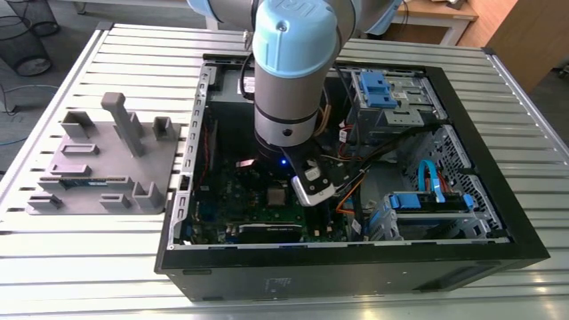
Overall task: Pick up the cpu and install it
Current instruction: 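Place the cpu into insertion slot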
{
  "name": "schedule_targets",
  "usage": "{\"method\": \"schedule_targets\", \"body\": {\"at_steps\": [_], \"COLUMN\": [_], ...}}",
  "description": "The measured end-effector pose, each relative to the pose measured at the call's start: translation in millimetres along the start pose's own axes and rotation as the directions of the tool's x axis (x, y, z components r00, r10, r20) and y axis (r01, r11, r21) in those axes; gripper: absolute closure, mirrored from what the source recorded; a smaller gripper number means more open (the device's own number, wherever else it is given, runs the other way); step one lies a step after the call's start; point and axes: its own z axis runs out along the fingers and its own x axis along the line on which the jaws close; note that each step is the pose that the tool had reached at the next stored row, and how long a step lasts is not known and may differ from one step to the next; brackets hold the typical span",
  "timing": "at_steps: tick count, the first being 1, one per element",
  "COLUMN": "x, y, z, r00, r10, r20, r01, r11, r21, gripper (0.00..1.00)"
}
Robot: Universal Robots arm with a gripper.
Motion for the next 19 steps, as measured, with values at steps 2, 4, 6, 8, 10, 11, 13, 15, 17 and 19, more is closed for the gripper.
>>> {"method": "schedule_targets", "body": {"at_steps": [2, 4, 6, 8, 10, 11, 13, 15, 17, 19], "x": [0.1, 0.1, 0.0, 0.0, -0.1, -0.1, -0.1, -0.1, -0.1, -0.2], "y": [0.0, 0.0, 0.1, 0.2, 0.2, 0.2, 0.2, 0.3, 0.3, 0.4], "z": [0.4, 0.9, 1.3, 1.7, 1.8, 1.8, 1.8, 1.8, 1.8, 1.2], "r00": [1.0, 1.0, 1.0, 1.0, 1.0, 1.0, 1.0, 1.0, 1.0, 1.0], "r10": [0.0, 0.0, 0.0, 0.0, 0.0, 0.0, 0.0, 0.0, 0.0, 0.0], "r20": [-0.0001, -0.0002, -0.0001, -0.0001, 0.0, 0.0, 0.0, 0.0, 0.0, 0.0002], "r01": [0.0, 0.0, 0.0, 0.0, 0.0, 0.0, 0.0, 0.0, 0.0, 0.0], "r11": [1.0, 1.0, 1.0, 1.0, 1.0, 1.0, 1.0, 1.0, 1.0, 1.0], "r21": [0.0002, 0.0003, 0.0003, 0.0001, 0.0, 0.0, 0.0001, 0.0, 0.0, -0.0004], "gripper": [0.53, 0.53, 0.53, 0.53, 0.53, 0.53, 0.53, 0.53, 0.53, 0.53]}}
